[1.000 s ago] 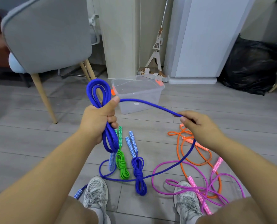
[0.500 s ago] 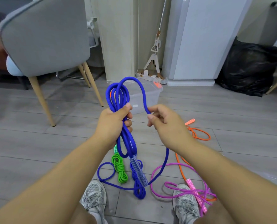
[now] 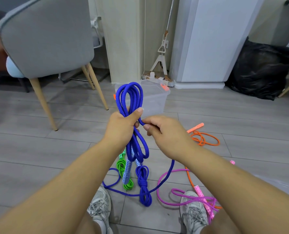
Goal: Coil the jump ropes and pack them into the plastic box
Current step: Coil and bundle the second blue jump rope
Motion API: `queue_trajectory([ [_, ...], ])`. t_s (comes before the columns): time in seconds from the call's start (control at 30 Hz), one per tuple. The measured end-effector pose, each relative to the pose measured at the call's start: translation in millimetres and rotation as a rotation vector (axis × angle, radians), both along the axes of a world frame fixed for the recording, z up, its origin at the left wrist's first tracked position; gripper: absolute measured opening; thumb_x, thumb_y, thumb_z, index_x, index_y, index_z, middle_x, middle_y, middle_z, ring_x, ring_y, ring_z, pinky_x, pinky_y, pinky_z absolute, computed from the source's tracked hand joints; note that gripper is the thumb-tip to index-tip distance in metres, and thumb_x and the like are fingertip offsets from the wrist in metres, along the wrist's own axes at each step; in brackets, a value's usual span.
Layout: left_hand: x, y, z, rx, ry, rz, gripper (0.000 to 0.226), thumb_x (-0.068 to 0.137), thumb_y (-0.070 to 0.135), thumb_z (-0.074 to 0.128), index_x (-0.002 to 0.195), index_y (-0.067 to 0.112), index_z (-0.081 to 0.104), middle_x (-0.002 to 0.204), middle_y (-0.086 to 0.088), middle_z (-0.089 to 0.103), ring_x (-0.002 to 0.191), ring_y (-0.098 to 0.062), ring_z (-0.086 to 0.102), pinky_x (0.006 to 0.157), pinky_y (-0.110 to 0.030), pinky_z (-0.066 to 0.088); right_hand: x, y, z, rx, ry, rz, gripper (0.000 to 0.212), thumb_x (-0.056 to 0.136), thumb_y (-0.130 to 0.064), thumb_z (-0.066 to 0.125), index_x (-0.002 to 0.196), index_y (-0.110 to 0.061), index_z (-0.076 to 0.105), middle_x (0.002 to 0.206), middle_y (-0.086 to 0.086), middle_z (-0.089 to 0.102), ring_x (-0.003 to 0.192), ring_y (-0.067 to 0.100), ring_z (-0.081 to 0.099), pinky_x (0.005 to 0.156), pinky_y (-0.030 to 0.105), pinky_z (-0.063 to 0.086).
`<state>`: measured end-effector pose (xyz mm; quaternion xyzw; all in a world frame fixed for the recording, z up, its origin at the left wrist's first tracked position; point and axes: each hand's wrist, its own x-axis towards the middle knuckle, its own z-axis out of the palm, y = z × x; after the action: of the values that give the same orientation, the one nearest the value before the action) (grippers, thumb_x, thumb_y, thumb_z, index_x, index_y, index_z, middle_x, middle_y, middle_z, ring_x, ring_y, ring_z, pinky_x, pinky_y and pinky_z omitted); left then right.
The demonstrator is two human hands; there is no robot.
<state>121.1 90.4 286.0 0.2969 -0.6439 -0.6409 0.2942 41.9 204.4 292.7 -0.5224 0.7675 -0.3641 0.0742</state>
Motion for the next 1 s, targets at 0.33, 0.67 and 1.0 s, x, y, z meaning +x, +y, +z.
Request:
queue_trajectory([
  [0.33, 4.5, 0.2, 6.7, 0.158, 0.168, 0.019, 0.033, 0.099, 0.018, 0.044, 0.072, 0.008, 0.059, 0.062, 0.002, 0.069, 0.067, -0.015, 0.069, 0.063, -0.032, 0.057, -27.7, 18.3, -16.8, 0.15, -0.084, -0.016, 0.021, 0.095, -0.032, 0.048, 0.088, -0.021, 0.065, 0.067, -0.008, 0.06, 0.06, -0.005, 0.048, 0.056, 0.009, 0.035],
  [0.67, 18.3, -26.0, 8.4, 0.284, 0.349, 0.138, 0.028, 0.099, 0.017, 0.045, 0.071, 0.013, 0.044, 0.054, 0.003, 0.037, 0.042, -0.01, 0.036, 0.05, -0.025, 0.047, -75.0, 65.0, -63.7, 0.423, -0.07, -0.108, 0.021, 0.096, -0.03, 0.046, 0.091, -0.019, 0.064, 0.06, -0.007, 0.055, 0.068, 0.018, 0.056, 0.07, 0.032, 0.045],
  [1.0, 14.5, -25.2, -3.2, 0.003, 0.066, 0.096, 0.027, 0.094, 0.019, 0.054, 0.068, 0.011, 0.054, 0.056, -0.001, 0.049, 0.046, -0.012, 0.043, 0.052, -0.029, 0.042, -39.3, 44.4, -19.6, 0.241, 0.0, -0.13, 0.006, 0.091, -0.031, 0.056, 0.086, -0.027, 0.058, 0.066, -0.013, 0.054, 0.065, 0.007, 0.053, 0.062, 0.022, 0.04],
])
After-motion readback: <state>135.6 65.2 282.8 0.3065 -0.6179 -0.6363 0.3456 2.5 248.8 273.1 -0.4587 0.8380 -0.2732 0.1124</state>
